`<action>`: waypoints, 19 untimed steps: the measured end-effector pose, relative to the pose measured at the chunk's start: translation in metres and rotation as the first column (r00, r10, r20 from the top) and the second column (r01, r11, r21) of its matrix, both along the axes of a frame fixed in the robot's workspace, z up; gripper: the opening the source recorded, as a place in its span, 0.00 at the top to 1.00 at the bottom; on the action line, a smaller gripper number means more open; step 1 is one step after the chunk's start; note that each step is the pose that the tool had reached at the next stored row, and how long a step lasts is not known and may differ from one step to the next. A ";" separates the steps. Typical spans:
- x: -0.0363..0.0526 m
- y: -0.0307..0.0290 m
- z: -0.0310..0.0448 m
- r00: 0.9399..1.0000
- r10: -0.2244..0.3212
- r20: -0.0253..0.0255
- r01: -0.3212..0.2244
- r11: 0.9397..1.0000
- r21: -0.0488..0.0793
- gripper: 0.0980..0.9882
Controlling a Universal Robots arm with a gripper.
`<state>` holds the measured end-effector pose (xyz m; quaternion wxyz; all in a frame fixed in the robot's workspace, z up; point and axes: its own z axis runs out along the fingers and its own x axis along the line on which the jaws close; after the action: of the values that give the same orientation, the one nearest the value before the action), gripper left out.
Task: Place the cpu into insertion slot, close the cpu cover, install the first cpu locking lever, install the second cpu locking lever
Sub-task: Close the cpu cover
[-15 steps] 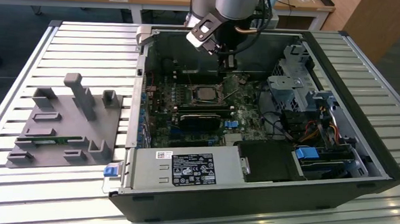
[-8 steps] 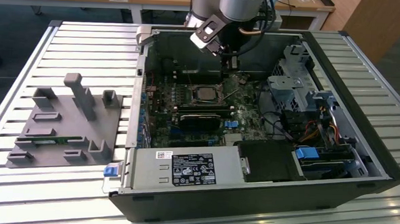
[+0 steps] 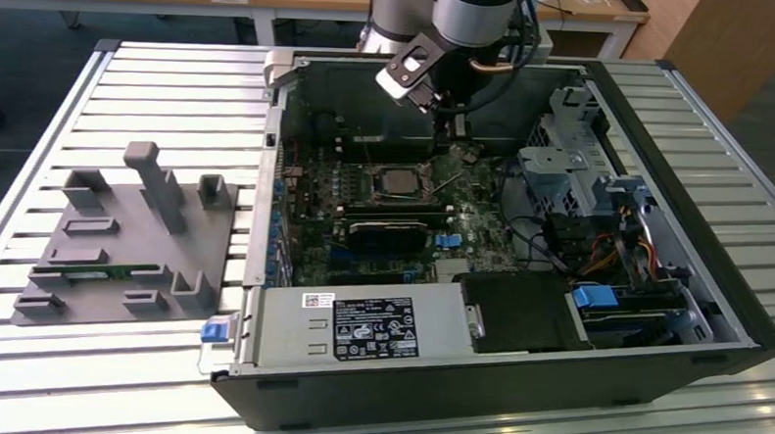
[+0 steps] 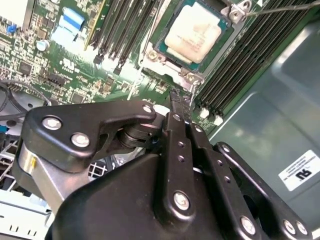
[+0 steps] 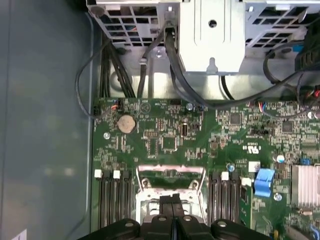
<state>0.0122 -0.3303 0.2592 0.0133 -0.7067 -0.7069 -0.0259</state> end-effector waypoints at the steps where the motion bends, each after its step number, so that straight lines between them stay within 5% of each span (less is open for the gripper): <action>1: 0.0011 0.0000 -0.0002 1.000 0.002 0.000 -0.002 1.000 0.000 0.99; 19: 0.0245 0.0000 -0.0014 1.000 0.028 0.000 -0.028 1.000 0.000 0.99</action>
<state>0.0367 -0.3303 0.2578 0.0138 -0.6969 -0.7166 -0.0257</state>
